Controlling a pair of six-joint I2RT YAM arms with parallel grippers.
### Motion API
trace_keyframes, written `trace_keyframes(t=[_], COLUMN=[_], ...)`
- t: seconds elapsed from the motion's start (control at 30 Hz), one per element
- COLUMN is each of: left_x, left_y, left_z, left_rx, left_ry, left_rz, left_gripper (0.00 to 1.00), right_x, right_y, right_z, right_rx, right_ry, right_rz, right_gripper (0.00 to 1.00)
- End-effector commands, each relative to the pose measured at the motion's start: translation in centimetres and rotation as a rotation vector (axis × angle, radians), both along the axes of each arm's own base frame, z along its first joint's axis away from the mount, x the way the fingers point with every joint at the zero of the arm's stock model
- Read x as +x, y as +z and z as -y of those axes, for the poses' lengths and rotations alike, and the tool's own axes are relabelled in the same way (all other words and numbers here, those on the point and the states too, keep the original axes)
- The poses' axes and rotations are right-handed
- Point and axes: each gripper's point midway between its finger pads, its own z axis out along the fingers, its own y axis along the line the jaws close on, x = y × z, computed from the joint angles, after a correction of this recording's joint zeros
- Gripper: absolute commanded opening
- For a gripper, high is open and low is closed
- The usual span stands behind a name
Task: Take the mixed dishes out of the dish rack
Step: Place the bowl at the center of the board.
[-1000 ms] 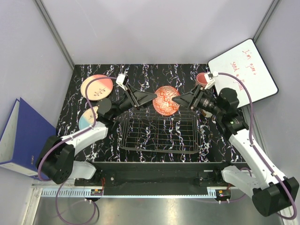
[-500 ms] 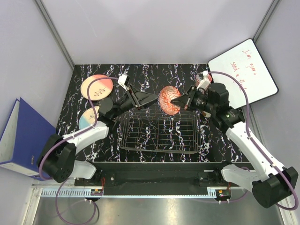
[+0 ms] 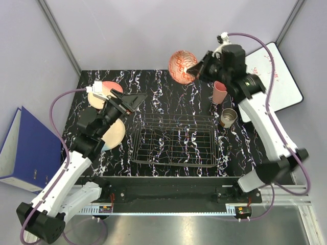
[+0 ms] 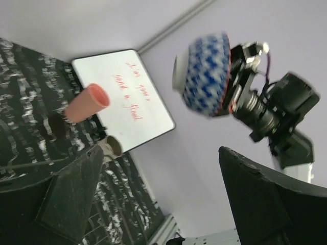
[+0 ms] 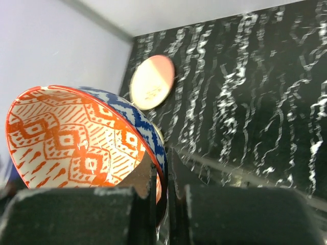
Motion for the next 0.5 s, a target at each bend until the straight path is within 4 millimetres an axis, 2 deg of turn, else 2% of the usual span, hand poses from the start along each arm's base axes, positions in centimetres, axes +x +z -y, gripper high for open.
trace_keyframes(t=[0.0, 0.03, 0.07, 0.1, 0.13, 0.17, 0.2, 0.23, 0.27, 0.3, 0.33, 0.37, 0.4, 0.43, 0.47], left_x=[0.8, 0.4, 0.2, -0.2, -0.4, -0.6, -0.9, -1.0, -1.1, -1.2, -1.3, -1.3, -1.4, -1.4, -1.4], left_y=[-4.9, -5.6, -6.0, -6.5, -6.6, -7.3, -7.3, -7.4, -8.0, -8.1, -8.2, -8.7, -8.9, -9.3, -9.6], left_z=[-2.0, -2.5, -2.7, -3.2, -3.5, -3.7, -4.0, -4.2, -4.3, -4.6, -4.6, -4.6, -4.5, -4.4, -4.3], left_rx=[0.173, 0.202, 0.225, 0.242, 0.253, 0.271, 0.276, 0.281, 0.290, 0.292, 0.295, 0.302, 0.306, 0.310, 0.313], left_ry=[0.118, 0.131, 0.138, 0.148, 0.158, 0.165, 0.175, 0.179, 0.182, 0.189, 0.189, 0.187, 0.180, 0.176, 0.171], left_rz=[-0.136, -0.165, -0.170, -0.183, -0.184, -0.190, -0.186, -0.183, -0.189, -0.187, -0.189, -0.197, -0.201, -0.209, -0.218], left_gripper=[0.99, 0.99, 0.99, 0.99, 0.99, 0.99, 0.99, 0.99, 0.99, 0.99, 0.99, 0.99, 0.99, 0.99, 0.99], right_x=[5.6, 7.3, 8.3, 9.2, 10.6, 11.5, 12.1, 12.9, 13.5, 13.9, 14.6, 15.2, 15.9, 16.0, 16.4], right_y=[-3.1, -5.6, -6.2, -5.5, -8.0, -7.2, -7.7, -10.2, -9.4, -10.1, -12.3, -12.0, -14.3, -15.3, -15.2], right_z=[0.5, 0.2, 0.5, 0.5, 0.3, 0.5, 0.3, -0.1, -0.3, -0.5, -0.7, -0.8, -1.0, -1.1, -1.3], right_rx=[-0.105, -0.138, -0.151, -0.145, -0.171, -0.156, -0.158, -0.186, -0.176, -0.187, -0.213, -0.211, -0.232, -0.247, -0.245], right_ry=[-0.132, -0.147, -0.164, -0.177, -0.185, -0.197, -0.198, -0.198, -0.201, -0.202, -0.200, -0.199, -0.197, -0.195, -0.193], right_rz=[-0.094, -0.143, -0.155, -0.138, -0.188, -0.177, -0.189, -0.242, -0.226, -0.239, -0.282, -0.268, -0.308, -0.332, -0.323], right_gripper=[0.00, 0.00, 0.00, 0.00, 0.00, 0.00, 0.00, 0.00, 0.00, 0.00, 0.00, 0.00, 0.00, 0.00, 0.00])
